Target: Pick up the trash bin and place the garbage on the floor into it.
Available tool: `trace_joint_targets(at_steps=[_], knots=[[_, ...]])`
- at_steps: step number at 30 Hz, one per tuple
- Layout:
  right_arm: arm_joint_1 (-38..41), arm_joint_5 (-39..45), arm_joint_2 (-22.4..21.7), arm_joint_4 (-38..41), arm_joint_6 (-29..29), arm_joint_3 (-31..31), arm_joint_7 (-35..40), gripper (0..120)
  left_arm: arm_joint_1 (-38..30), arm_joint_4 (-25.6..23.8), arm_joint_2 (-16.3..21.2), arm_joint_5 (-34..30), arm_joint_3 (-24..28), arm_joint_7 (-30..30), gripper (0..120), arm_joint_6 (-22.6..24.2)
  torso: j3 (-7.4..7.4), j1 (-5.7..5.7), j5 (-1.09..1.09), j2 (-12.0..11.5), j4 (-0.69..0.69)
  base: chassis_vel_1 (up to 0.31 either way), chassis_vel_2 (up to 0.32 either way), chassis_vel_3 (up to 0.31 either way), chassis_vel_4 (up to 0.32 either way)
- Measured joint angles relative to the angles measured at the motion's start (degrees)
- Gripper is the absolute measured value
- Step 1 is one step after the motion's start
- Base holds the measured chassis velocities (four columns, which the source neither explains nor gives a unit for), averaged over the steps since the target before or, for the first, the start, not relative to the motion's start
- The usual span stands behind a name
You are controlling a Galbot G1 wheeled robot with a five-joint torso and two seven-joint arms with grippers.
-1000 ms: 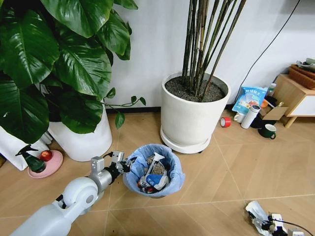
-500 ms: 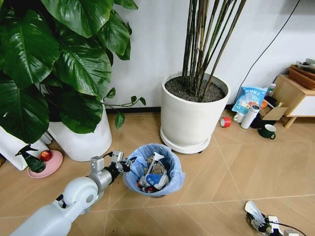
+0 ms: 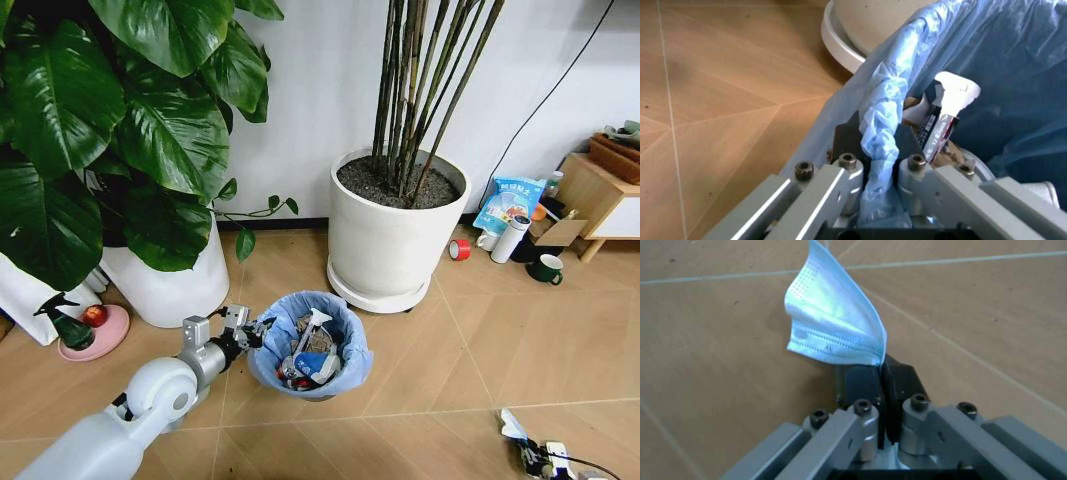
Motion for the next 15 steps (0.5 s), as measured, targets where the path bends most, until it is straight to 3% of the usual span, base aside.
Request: trace_joint_targets(at_steps=[3, 6, 10, 12, 15], knots=[[-1.5, 0.6, -0.3, 5.0, -0.1, 0.6, -1.1, 0, 0.0, 0.0, 0.2, 0.0, 0.0, 0.1, 1, 0.0, 0.01, 0.0, 0.11, 0.0, 0.01, 0.0, 0.0, 0.0, 0.0], [-2.4, 0.9, -0.6, 9.0, 1.1, 1.5, -2.5, 0, 0.1, 0.0, 0.3, 0.0, 0.0, 0.1, 1, -0.1, 0.01, 0.0, -0.05, 0.0, 0.03, 0.0, 0.0, 0.0, 0.0], [-2.9, 1.0, -0.8, 13.8, 4.5, 3.2, -6.7, 0, 0.2, 0.0, 0.5, 0.0, 0.3, 0.1, 1, -0.1, 0.0, 0.0, 0.06, 0.0, 0.04, 0.0, 0.0, 0.0, 0.0], [-2.8, 2.6, -1.4, 16.7, 7.7, 3.8, -11.7, 0, 0.0, 0.1, 0.6, 0.0, 0.7, 0.1, 1, -0.1, 0.0, 0.0, -0.06, 0.0, 0.03, 0.0, 0.0, 0.0, 0.0], [-2.4, 5.7, -2.5, 20.3, 10.5, 3.9, -17.4, 0, -0.3, 0.3, 0.8, -0.1, 1.3, 0.1, 1, -0.1, 0.0, 0.0, 0.02, 0.0, 0.03, 0.0, 0.0, 0.0, 0.0]])
